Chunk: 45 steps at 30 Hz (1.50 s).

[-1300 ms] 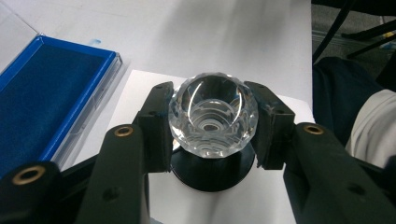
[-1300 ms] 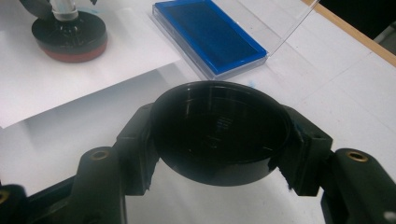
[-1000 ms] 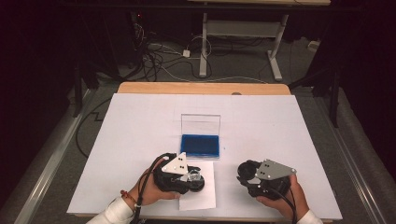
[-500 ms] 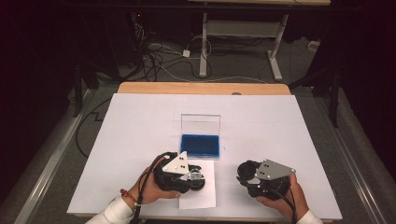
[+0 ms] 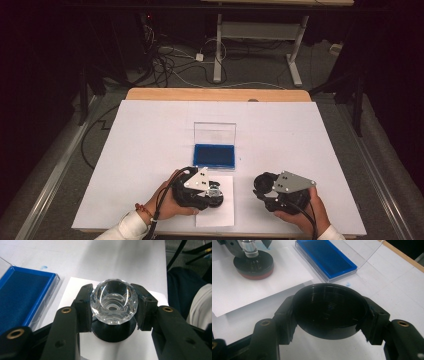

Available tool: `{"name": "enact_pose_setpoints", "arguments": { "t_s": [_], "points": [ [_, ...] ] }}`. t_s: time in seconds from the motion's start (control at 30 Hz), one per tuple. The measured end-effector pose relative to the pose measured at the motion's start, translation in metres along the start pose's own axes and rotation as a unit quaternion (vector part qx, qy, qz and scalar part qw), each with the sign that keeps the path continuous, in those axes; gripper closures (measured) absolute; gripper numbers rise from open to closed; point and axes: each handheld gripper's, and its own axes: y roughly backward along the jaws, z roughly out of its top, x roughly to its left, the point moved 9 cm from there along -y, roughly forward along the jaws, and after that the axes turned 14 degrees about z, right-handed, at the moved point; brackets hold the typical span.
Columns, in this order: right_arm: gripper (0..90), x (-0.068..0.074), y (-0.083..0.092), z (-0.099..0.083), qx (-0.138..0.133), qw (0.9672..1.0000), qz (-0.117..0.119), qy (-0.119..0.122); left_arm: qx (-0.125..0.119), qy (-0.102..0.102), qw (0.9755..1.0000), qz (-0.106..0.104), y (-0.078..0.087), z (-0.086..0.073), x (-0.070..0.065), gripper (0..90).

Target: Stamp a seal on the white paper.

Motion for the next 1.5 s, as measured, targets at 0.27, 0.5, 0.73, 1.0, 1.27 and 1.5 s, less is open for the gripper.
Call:
{"name": "enact_pose_setpoints", "arguments": {
  "t_s": [0.27, 0.5, 0.73, 1.0, 1.27, 1.5],
  "points": [
    [38.5, 0.000, 0.001, 0.000, 0.000, 1.0000, 0.000, 0.001, 0.008, 0.008, 0.9999, -0.001, -0.006, -0.008, 0.003, 54.0],
    [38.5, 0.000, 0.001, 0.000, 0.000, 1.0000, 0.000, 0.001, 0.020, -0.001, 0.9998, -0.002, -0.011, -0.011, -0.001, 54.0],
    [38.5, 0.000, 0.000, -0.001, 0.002, 1.0000, 0.001, 0.000, 0.019, 0.012, 0.9997, -0.013, -0.014, -0.016, 0.001, 54.0],
    [38.5, 0.000, 0.001, -0.001, 0.002, 1.0000, 0.000, -0.001, -0.015, 0.022, 0.9996, 0.010, 0.010, -0.003, 0.012, 54.1],
    [38.5, 0.000, 0.002, 0.000, 0.001, 1.0000, -0.001, 0.003, -0.018, 0.025, 0.9993, 0.023, 0.016, -0.004, 0.018, 54.1],
    [38.5, -0.001, 0.003, 0.000, -0.002, 1.0000, -0.001, 0.001, -0.035, 0.038, 0.9979, 0.039, 0.031, -0.003, 0.029, 54.0]
  ]
}}
